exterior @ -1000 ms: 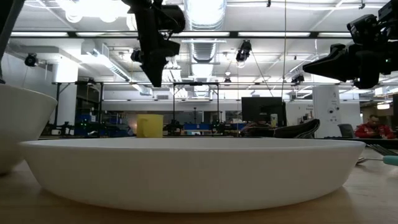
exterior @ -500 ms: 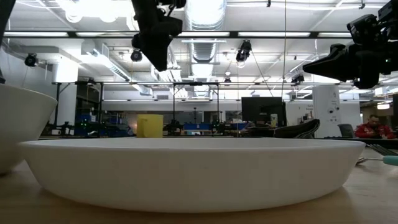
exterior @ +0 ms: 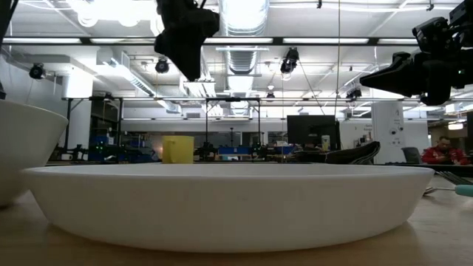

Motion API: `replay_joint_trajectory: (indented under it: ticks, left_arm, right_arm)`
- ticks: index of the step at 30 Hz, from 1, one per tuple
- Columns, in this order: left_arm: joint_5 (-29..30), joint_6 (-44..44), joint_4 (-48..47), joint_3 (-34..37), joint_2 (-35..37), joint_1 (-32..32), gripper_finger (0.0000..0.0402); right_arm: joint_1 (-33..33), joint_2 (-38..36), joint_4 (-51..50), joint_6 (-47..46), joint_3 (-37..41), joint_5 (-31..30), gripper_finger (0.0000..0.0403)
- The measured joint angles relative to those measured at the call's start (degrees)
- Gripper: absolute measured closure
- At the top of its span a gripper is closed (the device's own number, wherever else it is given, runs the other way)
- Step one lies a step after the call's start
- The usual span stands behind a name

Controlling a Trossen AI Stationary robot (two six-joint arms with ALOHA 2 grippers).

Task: Set up tray
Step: Put the white plate on the black serving tray below the yellow mug

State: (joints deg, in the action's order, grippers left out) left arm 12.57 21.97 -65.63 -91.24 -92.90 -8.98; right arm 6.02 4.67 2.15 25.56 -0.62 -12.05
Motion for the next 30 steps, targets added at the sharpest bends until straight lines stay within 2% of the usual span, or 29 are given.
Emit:
replay_joint_trajectory:
  ticks: [12,27,30]
  left_arm:
    - [-0.65,7.33,0.05,1.49,-0.07,1.06,0.0289]
    - [-0.73,22.40,0.68,1.87,-1.31,9.53,0.0289]
    - [-3.77,25.54,1.19,2.80,-1.31,10.58,0.0289]
  right_arm:
    - [0.00,0.00,0.00,-0.02,0.00,0.01,0.0335]
    - [0.02,0.00,-0.01,0.07,-0.01,0.00,0.0335]
    - [0.02,0.00,-0.02,-0.01,-0.02,0.00,0.0335]
